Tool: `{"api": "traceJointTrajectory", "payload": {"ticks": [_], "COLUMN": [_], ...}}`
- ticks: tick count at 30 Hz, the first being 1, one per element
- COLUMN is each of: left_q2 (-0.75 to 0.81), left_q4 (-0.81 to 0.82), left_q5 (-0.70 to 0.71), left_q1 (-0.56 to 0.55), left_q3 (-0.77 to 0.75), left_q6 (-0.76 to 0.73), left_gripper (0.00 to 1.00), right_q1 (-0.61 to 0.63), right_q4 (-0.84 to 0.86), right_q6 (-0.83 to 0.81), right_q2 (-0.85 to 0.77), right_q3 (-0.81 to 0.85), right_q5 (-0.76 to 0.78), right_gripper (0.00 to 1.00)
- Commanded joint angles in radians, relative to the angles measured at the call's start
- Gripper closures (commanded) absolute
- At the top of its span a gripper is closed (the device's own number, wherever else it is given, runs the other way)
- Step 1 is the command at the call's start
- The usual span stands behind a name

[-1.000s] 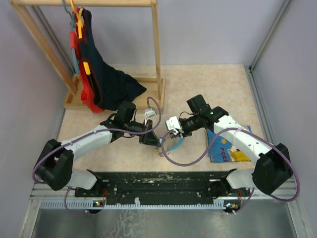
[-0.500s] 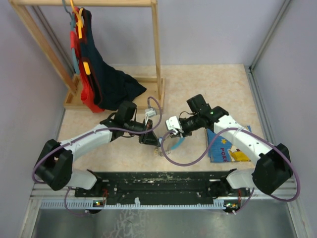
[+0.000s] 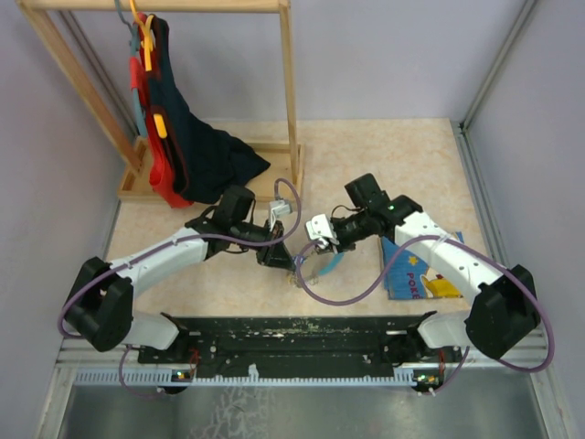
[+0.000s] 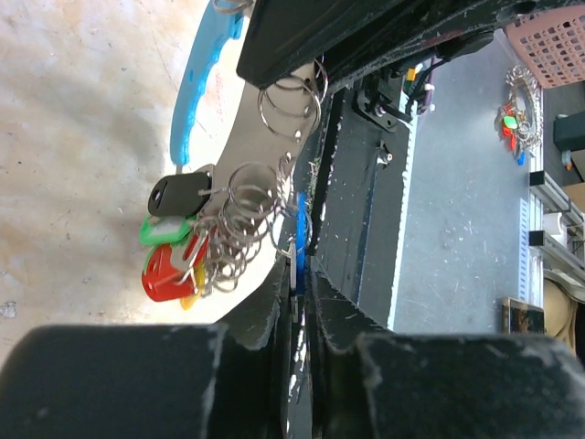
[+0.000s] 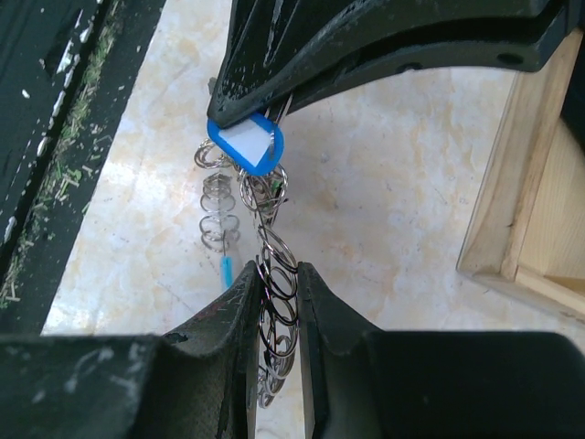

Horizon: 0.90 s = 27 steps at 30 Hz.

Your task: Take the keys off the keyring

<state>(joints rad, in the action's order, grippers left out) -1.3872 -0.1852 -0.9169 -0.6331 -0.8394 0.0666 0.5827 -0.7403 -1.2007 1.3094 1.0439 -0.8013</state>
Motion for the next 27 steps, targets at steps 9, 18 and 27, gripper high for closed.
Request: {"api": "traceJointTrajectory", "payload": {"ticks": [9,18,27], "left_q2": [0.096,0.329,0.244], "left_q4": [0.333,1.118,1.41], "left_q5": [-0.028,0.126,0.308], "left_q1": [-0.002,-0.025,-0.093], "left_q3": [0.147,0.532,0.595], "left_q6": [0.091,0.137,0.182], "left_gripper": [0.71,0.44,0.46], "right_q1": [0.089,0.133,0.238], "right_q4": [-0.132,-0.264,-0.258], "right_q6": [-0.055,-0.126,-0.136], "right_q2": [-0.085,-0.069,-0.034], "right_q3": [0.157,0.299,0.342], "right_q5": [0.229,0.47,0.839], "right_gripper": [1.0,1.0,1.0]}}
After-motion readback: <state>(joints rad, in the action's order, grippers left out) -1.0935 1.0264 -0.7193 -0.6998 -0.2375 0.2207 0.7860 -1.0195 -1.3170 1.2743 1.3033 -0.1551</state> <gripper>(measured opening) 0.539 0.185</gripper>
